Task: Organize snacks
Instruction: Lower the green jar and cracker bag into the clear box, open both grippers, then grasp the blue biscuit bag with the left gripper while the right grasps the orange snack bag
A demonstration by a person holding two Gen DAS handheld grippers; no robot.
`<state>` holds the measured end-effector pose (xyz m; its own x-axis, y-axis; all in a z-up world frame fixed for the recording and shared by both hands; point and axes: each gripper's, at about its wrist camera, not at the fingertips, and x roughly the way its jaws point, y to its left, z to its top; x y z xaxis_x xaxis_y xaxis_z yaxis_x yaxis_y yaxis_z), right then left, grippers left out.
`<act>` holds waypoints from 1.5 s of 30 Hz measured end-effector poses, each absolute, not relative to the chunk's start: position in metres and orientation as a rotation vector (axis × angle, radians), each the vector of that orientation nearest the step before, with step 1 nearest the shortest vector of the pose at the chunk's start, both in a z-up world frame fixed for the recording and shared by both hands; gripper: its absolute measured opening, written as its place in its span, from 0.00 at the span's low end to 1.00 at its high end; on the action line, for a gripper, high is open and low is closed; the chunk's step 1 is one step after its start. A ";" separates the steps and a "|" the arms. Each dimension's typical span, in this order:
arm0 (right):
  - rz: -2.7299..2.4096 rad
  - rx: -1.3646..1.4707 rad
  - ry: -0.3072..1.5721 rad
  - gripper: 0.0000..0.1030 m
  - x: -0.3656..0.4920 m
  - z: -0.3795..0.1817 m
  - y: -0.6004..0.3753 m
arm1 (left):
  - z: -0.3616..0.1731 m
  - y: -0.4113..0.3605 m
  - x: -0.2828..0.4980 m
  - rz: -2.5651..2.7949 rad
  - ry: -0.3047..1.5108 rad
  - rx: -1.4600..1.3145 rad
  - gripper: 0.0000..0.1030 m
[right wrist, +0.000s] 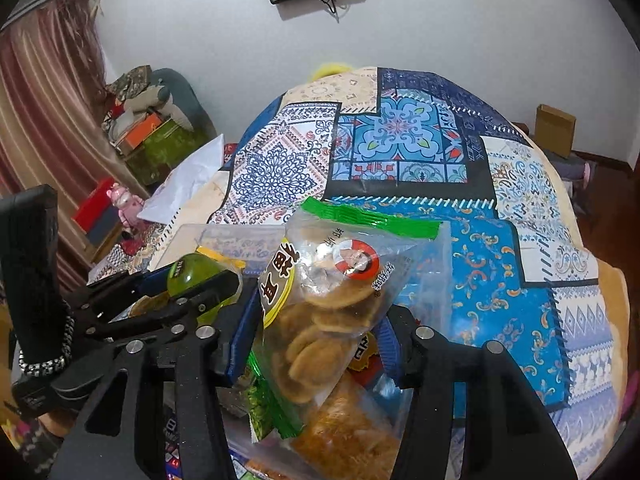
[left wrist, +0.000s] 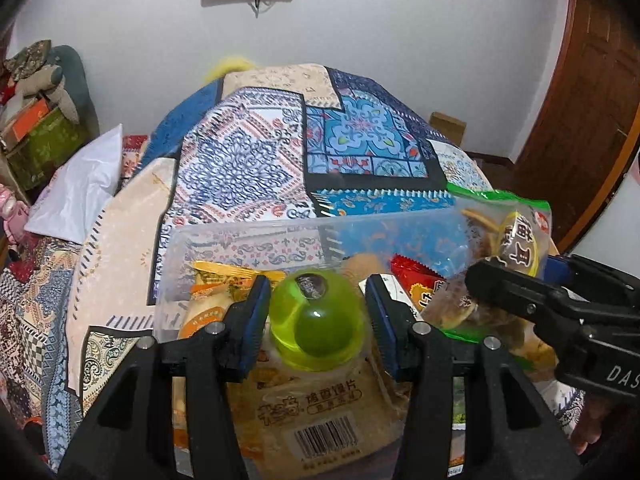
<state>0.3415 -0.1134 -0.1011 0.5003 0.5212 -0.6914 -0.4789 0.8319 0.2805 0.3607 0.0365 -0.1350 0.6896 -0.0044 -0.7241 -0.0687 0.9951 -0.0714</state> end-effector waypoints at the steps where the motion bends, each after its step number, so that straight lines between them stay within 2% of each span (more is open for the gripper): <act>1: 0.598 0.046 0.857 0.52 0.342 -0.101 -0.113 | -0.134 0.037 0.360 0.034 0.803 -0.093 0.50; 3: 0.575 0.019 0.856 0.59 0.340 -0.099 -0.113 | -0.128 0.036 0.354 0.010 0.795 -0.101 0.52; 8: 0.553 -0.017 0.824 0.60 0.331 -0.091 -0.121 | -0.111 0.032 0.337 0.000 0.773 -0.092 0.52; 17: 0.556 -0.035 0.766 0.60 0.294 -0.066 -0.139 | -0.093 0.030 0.284 -0.021 0.765 -0.114 0.66; 19: 0.556 -0.049 0.763 0.60 0.282 -0.065 -0.142 | -0.095 0.028 0.274 -0.025 0.776 -0.117 0.67; 29: 0.560 -0.105 0.818 0.60 0.237 -0.087 -0.153 | -0.140 0.014 0.228 -0.066 0.905 -0.145 0.69; 33: 0.564 -0.096 0.867 0.61 0.229 -0.105 -0.156 | -0.158 0.000 0.226 -0.098 0.957 -0.140 0.69; 36: 0.562 -0.083 0.896 0.61 0.224 -0.116 -0.159 | -0.169 -0.008 0.229 -0.079 0.968 -0.098 0.74; 41: 0.569 -0.068 0.934 0.61 0.223 -0.129 -0.156 | -0.187 -0.001 0.235 -0.061 0.998 -0.138 0.74; 43: 0.579 -0.068 0.948 0.61 0.224 -0.134 -0.149 | -0.192 0.007 0.234 -0.067 0.998 -0.172 0.73; 45: 0.595 -0.062 0.961 0.61 0.226 -0.139 -0.143 | -0.192 0.012 0.229 -0.071 0.981 -0.179 0.67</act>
